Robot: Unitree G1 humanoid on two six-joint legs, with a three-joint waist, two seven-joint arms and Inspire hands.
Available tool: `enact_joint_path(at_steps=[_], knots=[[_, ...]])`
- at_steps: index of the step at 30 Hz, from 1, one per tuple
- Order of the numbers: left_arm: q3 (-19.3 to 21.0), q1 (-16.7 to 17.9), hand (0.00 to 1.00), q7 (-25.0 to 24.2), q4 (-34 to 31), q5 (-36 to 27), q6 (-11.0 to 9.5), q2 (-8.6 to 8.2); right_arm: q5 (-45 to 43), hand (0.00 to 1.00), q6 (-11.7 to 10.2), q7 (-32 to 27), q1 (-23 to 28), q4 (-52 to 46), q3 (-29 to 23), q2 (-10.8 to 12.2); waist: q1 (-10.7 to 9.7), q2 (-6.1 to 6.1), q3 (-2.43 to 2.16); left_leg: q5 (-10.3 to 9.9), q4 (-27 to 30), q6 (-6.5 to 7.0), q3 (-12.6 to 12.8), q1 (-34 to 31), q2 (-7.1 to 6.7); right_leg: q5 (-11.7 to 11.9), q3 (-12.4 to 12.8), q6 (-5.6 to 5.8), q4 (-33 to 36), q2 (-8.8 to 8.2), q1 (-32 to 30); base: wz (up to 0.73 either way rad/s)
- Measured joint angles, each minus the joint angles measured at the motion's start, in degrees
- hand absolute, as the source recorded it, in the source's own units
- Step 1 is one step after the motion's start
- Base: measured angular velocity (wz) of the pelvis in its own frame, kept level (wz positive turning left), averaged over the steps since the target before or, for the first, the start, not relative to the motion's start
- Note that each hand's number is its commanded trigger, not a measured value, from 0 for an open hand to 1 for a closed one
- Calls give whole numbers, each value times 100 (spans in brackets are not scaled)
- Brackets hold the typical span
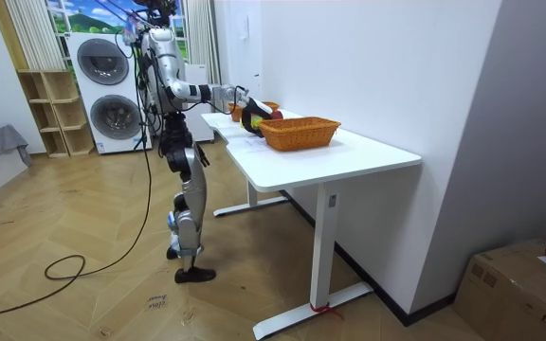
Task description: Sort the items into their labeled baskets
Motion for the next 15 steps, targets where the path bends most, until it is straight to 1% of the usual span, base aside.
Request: enact_joint_path(at_steps=[11,15], knots=[[-7,-35,0,-105,-16,0,3,0,122,100,-1,123,18,-60,10,5,-6,26,-3,0,8,0,11,-4,2,1,24,-1,4,2,-3,0],[-20,-32,0,-123,-31,-5,8,4,131,100,-1,163,16,-70,-8,4,-13,73,-14,0,8,0,20,-11,1,2,52,-2,7,6,-8,0]])
